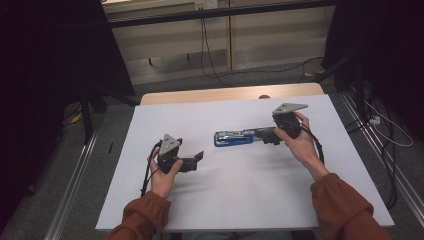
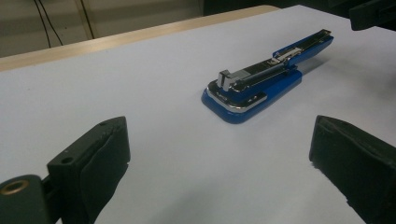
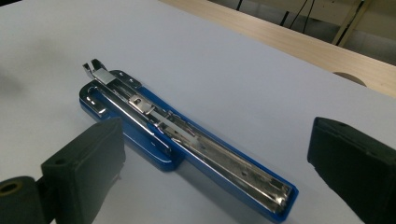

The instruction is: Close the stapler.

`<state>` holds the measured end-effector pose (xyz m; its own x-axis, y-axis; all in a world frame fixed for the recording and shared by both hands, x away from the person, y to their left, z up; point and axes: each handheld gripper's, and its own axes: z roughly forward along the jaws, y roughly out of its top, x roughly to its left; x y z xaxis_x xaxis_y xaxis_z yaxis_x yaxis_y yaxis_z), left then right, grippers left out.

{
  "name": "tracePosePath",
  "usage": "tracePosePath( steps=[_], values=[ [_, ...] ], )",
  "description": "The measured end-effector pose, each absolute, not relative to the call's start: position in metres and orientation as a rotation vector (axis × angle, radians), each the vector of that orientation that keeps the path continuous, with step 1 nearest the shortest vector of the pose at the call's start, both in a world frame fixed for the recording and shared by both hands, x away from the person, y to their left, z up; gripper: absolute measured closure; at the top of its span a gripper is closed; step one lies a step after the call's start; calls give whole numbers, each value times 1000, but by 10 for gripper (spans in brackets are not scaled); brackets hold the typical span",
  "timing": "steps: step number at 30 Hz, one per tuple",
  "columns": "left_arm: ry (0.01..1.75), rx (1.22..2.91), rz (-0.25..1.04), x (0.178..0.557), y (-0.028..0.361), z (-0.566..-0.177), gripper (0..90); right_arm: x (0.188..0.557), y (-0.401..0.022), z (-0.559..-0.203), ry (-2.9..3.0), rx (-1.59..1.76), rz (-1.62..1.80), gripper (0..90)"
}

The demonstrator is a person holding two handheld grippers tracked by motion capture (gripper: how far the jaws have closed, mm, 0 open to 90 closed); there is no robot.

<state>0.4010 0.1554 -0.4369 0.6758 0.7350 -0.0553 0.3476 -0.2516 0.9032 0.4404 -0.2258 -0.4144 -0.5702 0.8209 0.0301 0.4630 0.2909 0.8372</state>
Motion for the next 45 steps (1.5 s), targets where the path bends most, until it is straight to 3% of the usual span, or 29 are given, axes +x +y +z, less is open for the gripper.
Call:
tracePosePath(
  steps=[8, 19, 23, 27, 45],
  values=[
    [822, 1886, 449, 406, 140, -435, 78, 426, -243, -419, 2093, 1188, 1190, 32],
    [805, 1900, 440, 416, 125, -439, 549, 417, -247, -432, 2121, 1195, 1182, 36],
    [785, 1894, 394, 419, 120, -439, 761, 414, -246, -432, 2123, 1185, 1188, 36],
    [768, 1902, 377, 425, 110, -443, 900, 413, -244, -432, 2124, 1178, 1192, 36],
    [775, 1973, 403, 449, 84, -455, 900, 414, -242, -437, 2155, 1170, 1192, 37]
  ],
)
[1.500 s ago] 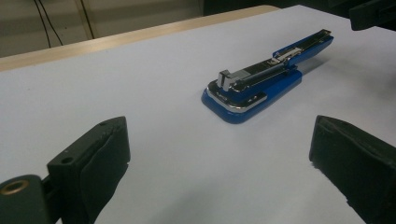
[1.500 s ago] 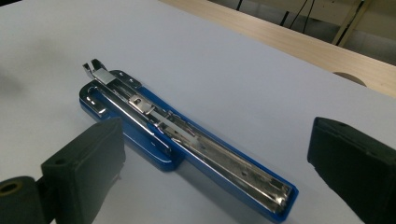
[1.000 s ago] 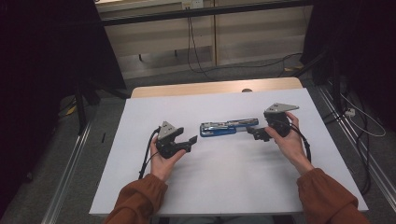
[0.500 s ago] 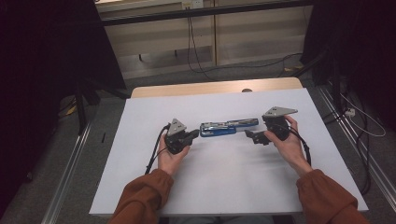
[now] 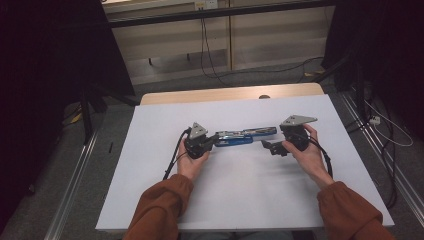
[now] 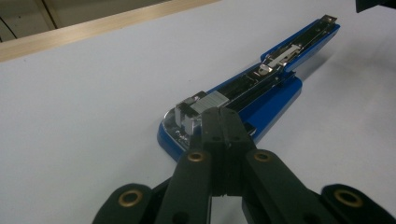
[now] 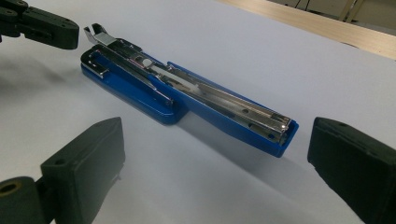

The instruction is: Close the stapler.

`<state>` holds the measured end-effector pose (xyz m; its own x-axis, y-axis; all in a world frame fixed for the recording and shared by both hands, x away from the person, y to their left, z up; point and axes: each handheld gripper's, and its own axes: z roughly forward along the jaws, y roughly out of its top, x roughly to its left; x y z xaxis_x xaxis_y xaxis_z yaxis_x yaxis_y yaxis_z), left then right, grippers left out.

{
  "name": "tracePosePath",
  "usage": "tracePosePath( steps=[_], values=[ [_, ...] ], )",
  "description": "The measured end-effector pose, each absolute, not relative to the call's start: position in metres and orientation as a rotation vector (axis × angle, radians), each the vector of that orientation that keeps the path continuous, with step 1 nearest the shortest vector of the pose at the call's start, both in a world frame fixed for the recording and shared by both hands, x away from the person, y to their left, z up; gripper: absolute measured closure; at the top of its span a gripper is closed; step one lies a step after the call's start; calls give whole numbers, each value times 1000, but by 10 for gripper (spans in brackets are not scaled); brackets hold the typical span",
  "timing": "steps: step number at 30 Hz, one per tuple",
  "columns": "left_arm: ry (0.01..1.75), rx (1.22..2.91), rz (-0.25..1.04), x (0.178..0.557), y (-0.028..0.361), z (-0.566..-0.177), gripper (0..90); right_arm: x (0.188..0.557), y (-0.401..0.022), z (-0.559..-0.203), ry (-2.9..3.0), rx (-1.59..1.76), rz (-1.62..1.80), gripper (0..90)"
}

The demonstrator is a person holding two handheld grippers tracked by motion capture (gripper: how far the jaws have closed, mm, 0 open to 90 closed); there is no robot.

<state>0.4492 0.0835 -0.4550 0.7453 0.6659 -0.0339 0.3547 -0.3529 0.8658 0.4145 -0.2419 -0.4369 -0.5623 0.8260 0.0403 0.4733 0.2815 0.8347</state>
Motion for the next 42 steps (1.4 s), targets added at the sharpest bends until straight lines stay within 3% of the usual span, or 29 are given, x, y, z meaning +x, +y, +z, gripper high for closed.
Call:
tracePosePath(
  steps=[12, 13, 14, 16, 18, 29, 42],
  values=[
    [759, 2048, 427, 451, 75, -459, 900, 415, -243, -440, 2145, 1191, 1185, 87],
    [765, 2046, 427, 451, 75, -459, 900, 415, -244, -440, 2141, 1191, 1183, 123],
    [769, 2042, 425, 452, 75, -459, 900, 414, -244, -439, 2145, 1191, 1174, 216],
    [776, 2041, 426, 453, 76, -459, 900, 413, -246, -438, 2132, 1199, 1172, 271],
    [779, 2045, 434, 454, 76, -459, 900, 411, -247, -436, 2115, 1198, 1163, 415],
    [758, 2055, 443, 454, 75, -459, 900, 410, -258, -437, 2110, 1224, 1150, 883],
    [760, 2054, 444, 454, 74, -459, 900, 418, -256, -442, 2167, 1301, 984, 900]
  ],
)
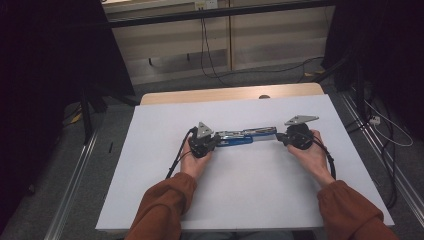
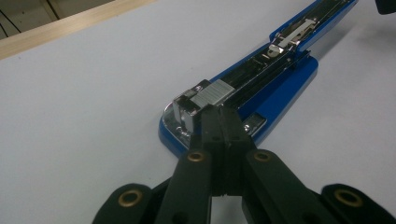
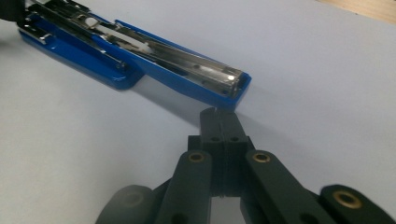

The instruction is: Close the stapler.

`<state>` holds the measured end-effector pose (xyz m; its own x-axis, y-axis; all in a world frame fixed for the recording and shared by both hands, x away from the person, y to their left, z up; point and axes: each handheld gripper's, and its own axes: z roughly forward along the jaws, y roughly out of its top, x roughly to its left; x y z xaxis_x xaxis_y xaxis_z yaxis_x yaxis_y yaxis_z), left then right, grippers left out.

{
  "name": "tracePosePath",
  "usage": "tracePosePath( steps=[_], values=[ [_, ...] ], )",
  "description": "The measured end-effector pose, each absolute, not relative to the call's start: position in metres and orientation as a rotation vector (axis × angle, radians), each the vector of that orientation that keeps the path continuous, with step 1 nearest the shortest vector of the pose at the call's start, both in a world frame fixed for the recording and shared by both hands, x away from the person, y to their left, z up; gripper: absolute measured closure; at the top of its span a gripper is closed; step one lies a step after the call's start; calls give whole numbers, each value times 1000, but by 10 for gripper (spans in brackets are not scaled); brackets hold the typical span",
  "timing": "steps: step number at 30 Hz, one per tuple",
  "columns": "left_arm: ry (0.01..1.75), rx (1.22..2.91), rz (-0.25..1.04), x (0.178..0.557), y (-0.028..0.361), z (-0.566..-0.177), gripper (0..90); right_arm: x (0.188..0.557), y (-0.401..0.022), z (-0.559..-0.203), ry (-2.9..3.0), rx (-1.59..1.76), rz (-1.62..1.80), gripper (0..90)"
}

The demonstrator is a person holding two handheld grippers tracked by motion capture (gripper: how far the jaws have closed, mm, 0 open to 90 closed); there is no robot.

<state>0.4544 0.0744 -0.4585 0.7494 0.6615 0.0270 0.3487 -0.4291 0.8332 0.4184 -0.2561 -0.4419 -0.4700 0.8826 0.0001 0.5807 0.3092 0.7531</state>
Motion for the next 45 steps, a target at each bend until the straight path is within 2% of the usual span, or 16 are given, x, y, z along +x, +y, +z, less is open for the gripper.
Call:
tracePosePath(
  steps=[15, 45],
  values=[
    [751, 2059, 457, 454, 74, -459, 900, 428, -252, -450, 2176, 1357, 887, 900],
    [740, 2063, 466, 454, 73, -459, 900, 435, -248, -457, 2119, 1351, 925, 900]
  ],
)
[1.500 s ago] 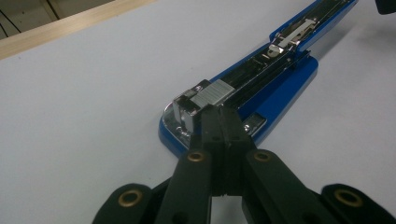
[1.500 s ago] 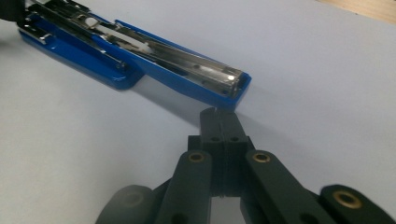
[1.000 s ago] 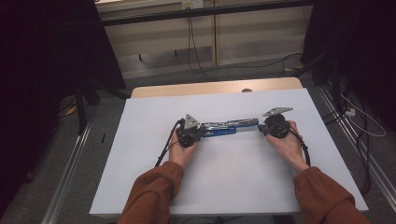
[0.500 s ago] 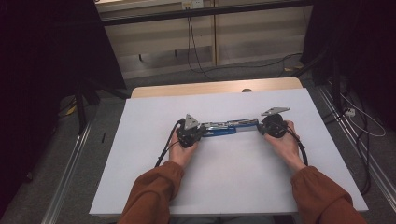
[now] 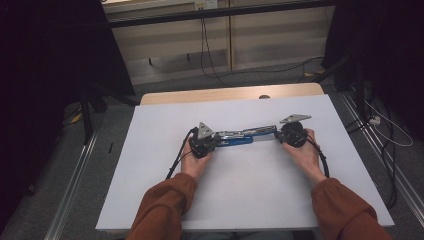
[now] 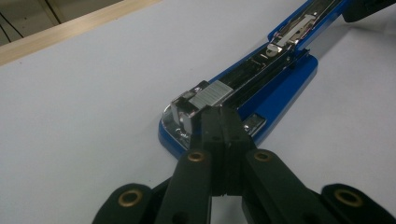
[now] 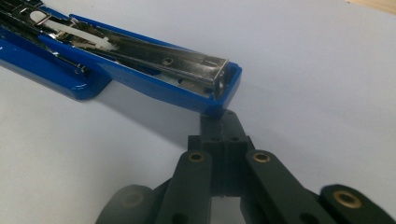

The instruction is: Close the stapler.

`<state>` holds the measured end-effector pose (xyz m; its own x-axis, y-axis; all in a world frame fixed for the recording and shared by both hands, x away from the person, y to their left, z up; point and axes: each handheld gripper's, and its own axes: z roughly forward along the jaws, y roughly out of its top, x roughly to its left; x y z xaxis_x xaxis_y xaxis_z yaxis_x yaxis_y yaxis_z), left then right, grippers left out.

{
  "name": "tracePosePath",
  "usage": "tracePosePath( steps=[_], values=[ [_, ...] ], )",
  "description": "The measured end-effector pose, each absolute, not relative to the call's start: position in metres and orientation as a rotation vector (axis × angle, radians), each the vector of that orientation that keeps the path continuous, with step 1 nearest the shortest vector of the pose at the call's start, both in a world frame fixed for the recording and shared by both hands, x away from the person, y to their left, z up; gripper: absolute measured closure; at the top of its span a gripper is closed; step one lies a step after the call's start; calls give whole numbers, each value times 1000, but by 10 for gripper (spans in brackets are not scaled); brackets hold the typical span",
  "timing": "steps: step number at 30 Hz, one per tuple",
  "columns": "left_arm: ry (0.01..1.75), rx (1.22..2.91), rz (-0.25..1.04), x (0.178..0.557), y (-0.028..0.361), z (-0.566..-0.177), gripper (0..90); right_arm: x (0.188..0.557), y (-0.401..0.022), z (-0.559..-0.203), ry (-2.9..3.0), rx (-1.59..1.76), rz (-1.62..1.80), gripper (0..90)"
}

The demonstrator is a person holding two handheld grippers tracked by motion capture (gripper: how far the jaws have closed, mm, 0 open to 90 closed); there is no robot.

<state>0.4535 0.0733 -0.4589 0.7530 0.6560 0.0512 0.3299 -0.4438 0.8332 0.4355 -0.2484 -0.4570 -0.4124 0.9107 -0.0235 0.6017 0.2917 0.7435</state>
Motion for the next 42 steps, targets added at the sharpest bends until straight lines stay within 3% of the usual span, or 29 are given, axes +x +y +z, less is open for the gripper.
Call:
tracePosePath(
  steps=[42],
  values=[
    [744, 2065, 439, 452, 73, -457, 900, 432, -247, -448, 2050, 1309, 1069, 900]
  ],
)
